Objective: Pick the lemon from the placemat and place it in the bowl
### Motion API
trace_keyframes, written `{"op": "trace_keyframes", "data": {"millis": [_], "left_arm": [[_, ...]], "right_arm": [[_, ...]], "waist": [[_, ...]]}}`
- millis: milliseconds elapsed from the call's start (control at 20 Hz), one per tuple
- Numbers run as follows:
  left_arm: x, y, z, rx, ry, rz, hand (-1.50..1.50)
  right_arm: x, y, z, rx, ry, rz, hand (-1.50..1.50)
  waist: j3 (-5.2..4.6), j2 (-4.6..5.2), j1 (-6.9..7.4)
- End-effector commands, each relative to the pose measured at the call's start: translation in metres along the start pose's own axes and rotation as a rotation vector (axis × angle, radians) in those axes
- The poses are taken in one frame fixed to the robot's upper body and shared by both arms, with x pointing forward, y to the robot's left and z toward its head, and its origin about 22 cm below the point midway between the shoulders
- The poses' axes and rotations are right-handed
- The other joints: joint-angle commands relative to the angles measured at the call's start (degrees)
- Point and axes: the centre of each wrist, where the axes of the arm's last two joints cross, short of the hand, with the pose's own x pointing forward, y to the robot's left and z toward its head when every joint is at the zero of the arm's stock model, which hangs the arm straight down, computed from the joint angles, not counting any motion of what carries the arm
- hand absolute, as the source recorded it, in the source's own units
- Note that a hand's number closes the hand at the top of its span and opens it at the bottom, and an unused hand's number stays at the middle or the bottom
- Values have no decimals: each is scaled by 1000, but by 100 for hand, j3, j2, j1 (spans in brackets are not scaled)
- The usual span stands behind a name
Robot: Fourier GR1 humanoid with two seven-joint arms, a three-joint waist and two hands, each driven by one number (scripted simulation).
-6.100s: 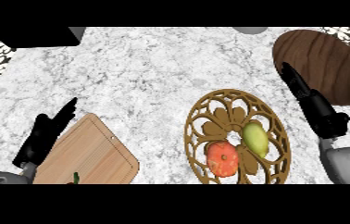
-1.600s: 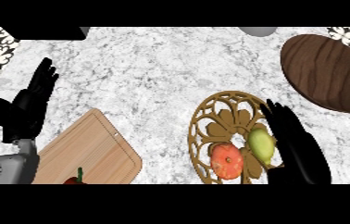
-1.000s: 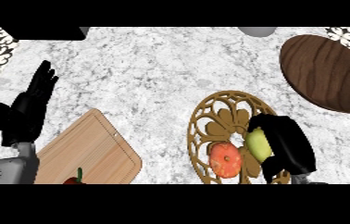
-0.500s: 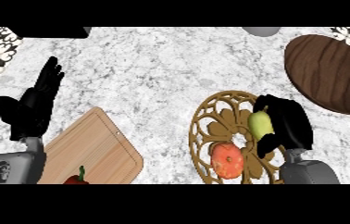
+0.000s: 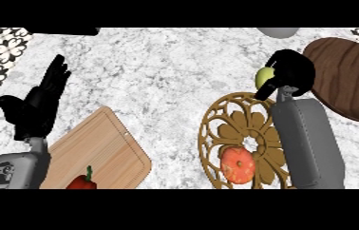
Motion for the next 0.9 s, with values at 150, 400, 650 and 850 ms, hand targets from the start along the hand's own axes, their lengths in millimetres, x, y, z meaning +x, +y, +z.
{"op": "trace_keyframes", "data": {"millis": [150, 400, 650, 850], "left_arm": [[-4, -9, -5, 29, 17, -2, 0], [-26, 14, 20, 10, 26, -9, 0], [-3, 0, 4, 55, 12, -8, 0], [-9, 8, 23, 23, 25, -3, 0]], "right_arm": [[45, -79, -14, -391, 106, -64, 150], [55, -124, -20, -473, 144, -163, 150], [28, -143, -37, -472, 184, -192, 150], [-9, -139, -61, -488, 199, -290, 150]], "waist": [[15, -14, -149], [14, -50, -173], [18, -58, -264], [20, -55, -223]]}}
